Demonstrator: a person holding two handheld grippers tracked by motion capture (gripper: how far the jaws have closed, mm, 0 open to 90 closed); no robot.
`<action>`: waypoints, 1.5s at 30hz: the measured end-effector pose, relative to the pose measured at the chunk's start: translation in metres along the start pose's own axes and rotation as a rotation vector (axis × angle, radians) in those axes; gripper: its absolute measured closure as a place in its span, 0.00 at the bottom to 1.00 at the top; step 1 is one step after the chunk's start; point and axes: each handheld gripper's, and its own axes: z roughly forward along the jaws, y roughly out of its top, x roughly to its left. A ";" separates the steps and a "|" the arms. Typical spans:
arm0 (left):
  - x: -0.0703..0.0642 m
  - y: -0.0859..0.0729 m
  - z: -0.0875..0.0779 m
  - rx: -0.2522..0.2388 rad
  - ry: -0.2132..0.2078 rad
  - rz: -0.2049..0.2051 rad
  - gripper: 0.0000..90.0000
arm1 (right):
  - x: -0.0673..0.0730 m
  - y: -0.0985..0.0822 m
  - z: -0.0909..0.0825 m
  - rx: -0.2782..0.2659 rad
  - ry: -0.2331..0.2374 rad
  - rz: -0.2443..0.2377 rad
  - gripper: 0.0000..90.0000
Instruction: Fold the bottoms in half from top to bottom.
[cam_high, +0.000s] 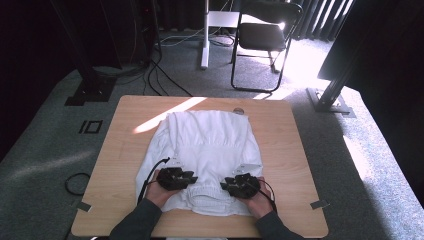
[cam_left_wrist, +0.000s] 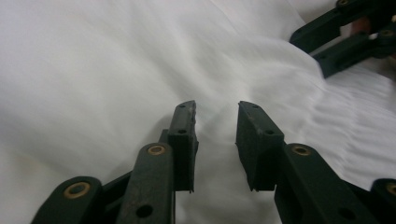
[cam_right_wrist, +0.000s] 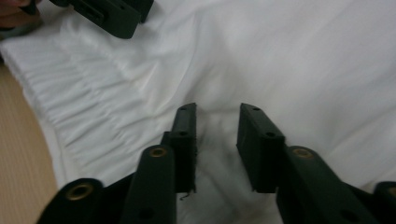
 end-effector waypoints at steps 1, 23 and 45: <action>0.000 0.000 0.000 0.000 0.000 0.000 0.75 | 0.000 0.000 0.000 0.000 0.000 0.000 0.71; 0.076 0.035 0.048 0.005 0.207 -0.078 0.65 | -0.097 0.054 0.061 -0.038 -0.231 0.157 0.59; -0.013 -0.018 0.011 0.014 0.149 -0.040 0.63 | -0.031 -0.007 0.009 -0.008 -0.195 0.092 0.59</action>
